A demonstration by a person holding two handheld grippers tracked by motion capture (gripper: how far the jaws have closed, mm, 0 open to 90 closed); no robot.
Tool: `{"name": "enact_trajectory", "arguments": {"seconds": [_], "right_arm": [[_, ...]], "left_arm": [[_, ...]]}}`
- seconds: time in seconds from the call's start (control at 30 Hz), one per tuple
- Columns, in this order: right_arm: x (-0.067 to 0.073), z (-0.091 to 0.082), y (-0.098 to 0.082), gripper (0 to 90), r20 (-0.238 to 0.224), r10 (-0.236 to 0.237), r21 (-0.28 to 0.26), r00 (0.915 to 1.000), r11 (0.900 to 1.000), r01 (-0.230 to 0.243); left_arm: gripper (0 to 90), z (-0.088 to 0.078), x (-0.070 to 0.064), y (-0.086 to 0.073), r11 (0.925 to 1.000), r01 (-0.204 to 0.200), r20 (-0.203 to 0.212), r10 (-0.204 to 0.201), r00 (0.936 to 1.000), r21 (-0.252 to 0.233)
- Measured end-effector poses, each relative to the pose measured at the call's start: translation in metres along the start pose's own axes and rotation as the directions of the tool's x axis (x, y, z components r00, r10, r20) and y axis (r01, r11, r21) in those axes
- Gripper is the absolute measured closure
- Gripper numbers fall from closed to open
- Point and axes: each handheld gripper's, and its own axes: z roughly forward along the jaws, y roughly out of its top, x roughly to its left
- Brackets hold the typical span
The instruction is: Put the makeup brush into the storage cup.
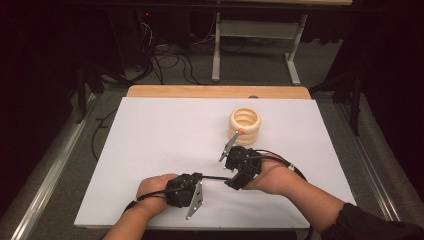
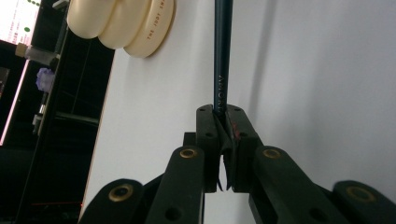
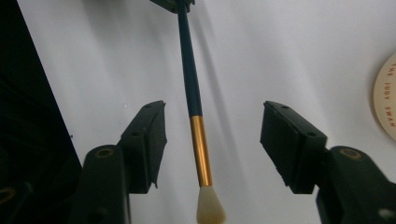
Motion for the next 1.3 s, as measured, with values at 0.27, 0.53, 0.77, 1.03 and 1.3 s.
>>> {"name": "enact_trajectory", "arguments": {"seconds": [0.27,0.53,0.77,1.03,1.3], "right_arm": [[-0.004,-0.003,-0.004,24.0,0.007,0.02,-0.009,0.9998,1.0,-0.02],[-0.009,-0.006,-0.012,7.5,0.023,0.042,0.008,0.9988,0.999,-0.042],[-0.016,-0.008,-0.02,0.8,0.075,0.055,0.014,0.9957,0.998,-0.056],[-0.021,-0.01,-0.028,0.9,0.088,0.075,0.012,0.9933,0.997,-0.076],[-0.025,-0.011,-0.038,0.9,0.097,0.09,0.008,0.9911,0.996,-0.092]], "left_arm": [[86.0,0.0,0.002,-0.001,0.9999,0.003,-0.002,-0.003,1.0,0.017],[85.9,0.0,0.005,-0.003,0.9993,0.011,-0.005,-0.011,0.9999,0.035],[86.0,0.001,0.007,-0.005,0.9986,0.019,-0.008,-0.019,0.9998,0.05],[85.9,0.001,0.01,-0.01,0.9969,0.059,-0.013,-0.058,0.9982,0.052],[85.9,0.0,0.013,-0.014,0.9929,0.112,-0.023,-0.111,0.9936,0.042]]}}
